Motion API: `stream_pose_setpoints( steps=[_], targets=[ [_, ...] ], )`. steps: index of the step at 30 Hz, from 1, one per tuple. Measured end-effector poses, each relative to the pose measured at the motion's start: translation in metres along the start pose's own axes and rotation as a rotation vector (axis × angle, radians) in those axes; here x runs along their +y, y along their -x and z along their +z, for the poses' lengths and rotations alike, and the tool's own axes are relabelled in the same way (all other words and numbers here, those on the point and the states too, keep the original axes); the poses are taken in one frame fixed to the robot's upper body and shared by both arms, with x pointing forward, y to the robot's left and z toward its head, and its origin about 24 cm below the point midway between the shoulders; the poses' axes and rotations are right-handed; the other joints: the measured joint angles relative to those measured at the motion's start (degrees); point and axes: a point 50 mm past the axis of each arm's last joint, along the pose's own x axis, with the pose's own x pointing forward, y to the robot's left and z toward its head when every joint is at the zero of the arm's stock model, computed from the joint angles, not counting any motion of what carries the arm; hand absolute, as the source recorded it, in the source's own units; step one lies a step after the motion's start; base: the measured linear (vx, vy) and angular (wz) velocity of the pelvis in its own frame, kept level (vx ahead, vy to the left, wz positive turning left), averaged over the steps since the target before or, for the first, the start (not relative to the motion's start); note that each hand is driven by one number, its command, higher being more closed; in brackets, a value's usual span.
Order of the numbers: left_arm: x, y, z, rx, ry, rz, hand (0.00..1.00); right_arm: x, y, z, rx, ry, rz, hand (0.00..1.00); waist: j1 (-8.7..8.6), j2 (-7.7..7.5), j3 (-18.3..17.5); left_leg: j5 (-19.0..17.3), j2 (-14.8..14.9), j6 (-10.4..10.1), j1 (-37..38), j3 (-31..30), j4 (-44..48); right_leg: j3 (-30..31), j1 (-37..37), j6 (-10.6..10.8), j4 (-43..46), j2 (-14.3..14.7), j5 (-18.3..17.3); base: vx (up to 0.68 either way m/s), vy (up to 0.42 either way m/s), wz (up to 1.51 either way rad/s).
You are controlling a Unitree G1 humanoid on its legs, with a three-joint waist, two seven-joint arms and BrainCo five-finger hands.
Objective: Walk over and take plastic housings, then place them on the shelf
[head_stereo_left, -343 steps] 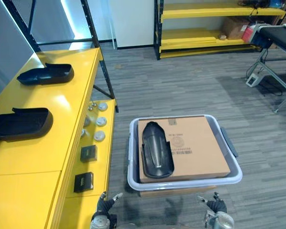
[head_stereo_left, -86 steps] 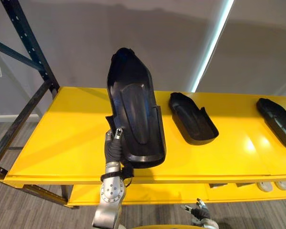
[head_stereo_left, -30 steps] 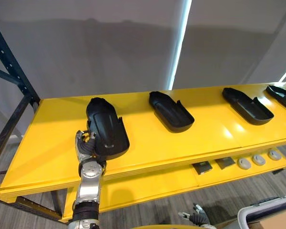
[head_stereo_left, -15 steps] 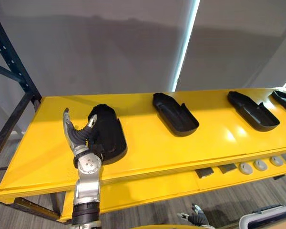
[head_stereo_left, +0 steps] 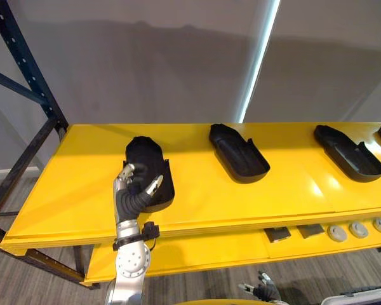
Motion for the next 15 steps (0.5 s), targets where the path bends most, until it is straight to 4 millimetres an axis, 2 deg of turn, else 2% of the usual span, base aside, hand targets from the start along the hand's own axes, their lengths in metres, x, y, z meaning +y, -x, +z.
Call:
stream_pose_setpoints(
  steps=[3, 8, 15],
  targets=[
    [-0.005, 0.008, -0.009, 0.055, 0.007, -0.062, 1.00, 0.006, 0.000, -0.001, 0.008, -0.008, 0.012, 0.00, 0.23, -1.01, 0.5, -0.2, -0.2, 0.2, 0.1, 0.0, 0.1, 0.0, 0.8, -0.1, 0.1, -0.3, 0.3, 0.04, 0.015, 0.03],
    [-0.017, 0.017, -0.027, 0.139, 0.003, -0.151, 1.00, 0.005, 0.000, -0.002, 0.012, -0.007, 0.011, 0.00, 1.22, -0.80, 0.6, -1.0, -0.8, 0.6, 0.3, 0.1, 0.0, 0.0, 0.8, 0.5, 0.3, -0.8, -0.2, 0.04, 0.029, -0.02],
    [-0.025, 0.016, -0.031, 0.155, 0.007, -0.189, 1.00, 0.004, 0.001, 0.000, 0.000, -0.008, 0.008, 0.00, 1.27, -0.09, 1.1, -1.8, -1.1, 0.6, 1.0, 0.9, 0.0, 0.3, 0.8, 1.1, 1.0, -1.1, -0.8, 0.02, 0.009, -0.02]
  ],
)
